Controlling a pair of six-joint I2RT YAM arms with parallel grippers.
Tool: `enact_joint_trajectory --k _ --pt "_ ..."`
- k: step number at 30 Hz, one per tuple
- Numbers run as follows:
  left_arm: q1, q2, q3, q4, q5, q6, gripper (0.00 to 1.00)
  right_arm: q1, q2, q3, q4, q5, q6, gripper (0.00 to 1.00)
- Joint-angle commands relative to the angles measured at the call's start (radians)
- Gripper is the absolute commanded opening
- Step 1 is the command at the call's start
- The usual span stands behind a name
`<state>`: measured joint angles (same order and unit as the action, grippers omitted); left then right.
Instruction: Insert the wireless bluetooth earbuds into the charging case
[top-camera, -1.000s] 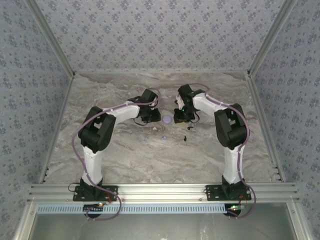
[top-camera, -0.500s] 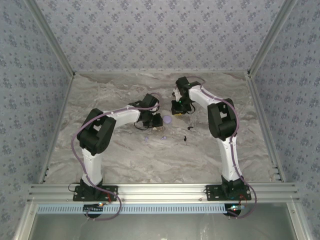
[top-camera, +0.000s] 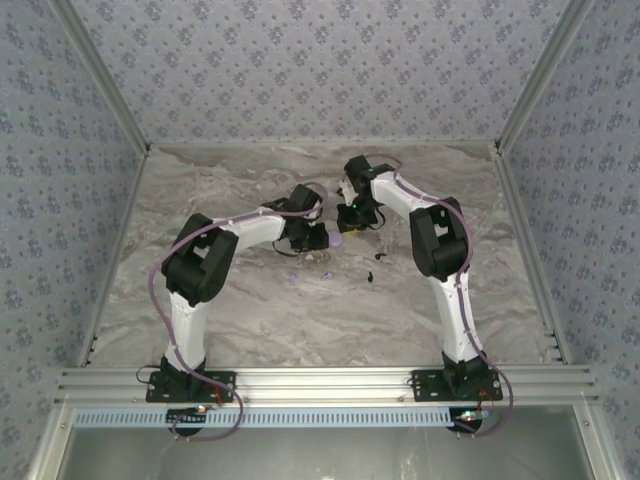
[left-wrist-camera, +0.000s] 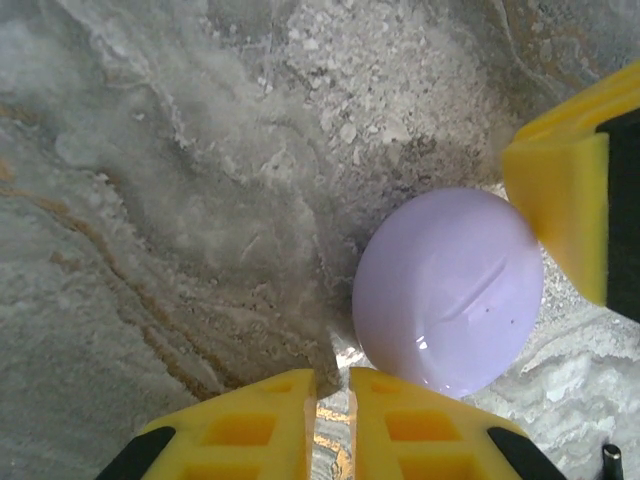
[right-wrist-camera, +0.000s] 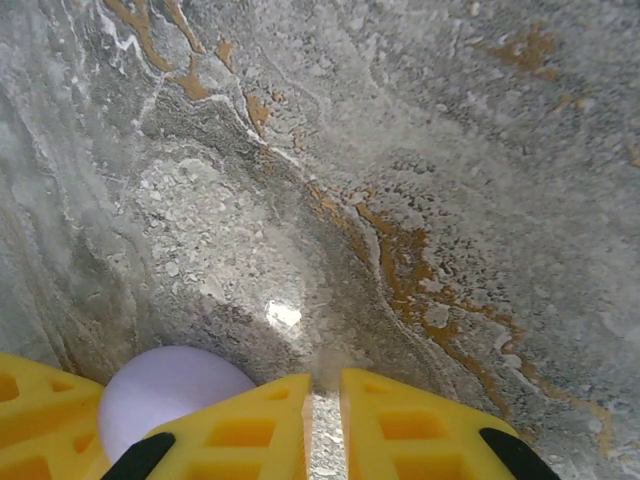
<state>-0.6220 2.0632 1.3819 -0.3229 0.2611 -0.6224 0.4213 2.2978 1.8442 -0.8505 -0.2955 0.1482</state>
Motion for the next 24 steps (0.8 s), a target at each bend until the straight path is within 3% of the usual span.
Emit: enact_joint_trajectory --k 1,17,24 --pt "0.003 0.026 0.031 -0.042 -0.05 0.007 0.16 0.01 -0.02 -0.034 -0.054 0.002 -0.016 0.18" --pt "0.008 -0.025 0.024 -0.08 -0.118 0.02 0.16 -0.01 -0.107 -0.125 -0.032 0.059 0.032 0.2" --pt "0.054 -0.103 -0.03 -0.038 -0.048 0.001 0.21 -0.051 -0.213 -0.199 0.027 -0.042 0.069 0.23"
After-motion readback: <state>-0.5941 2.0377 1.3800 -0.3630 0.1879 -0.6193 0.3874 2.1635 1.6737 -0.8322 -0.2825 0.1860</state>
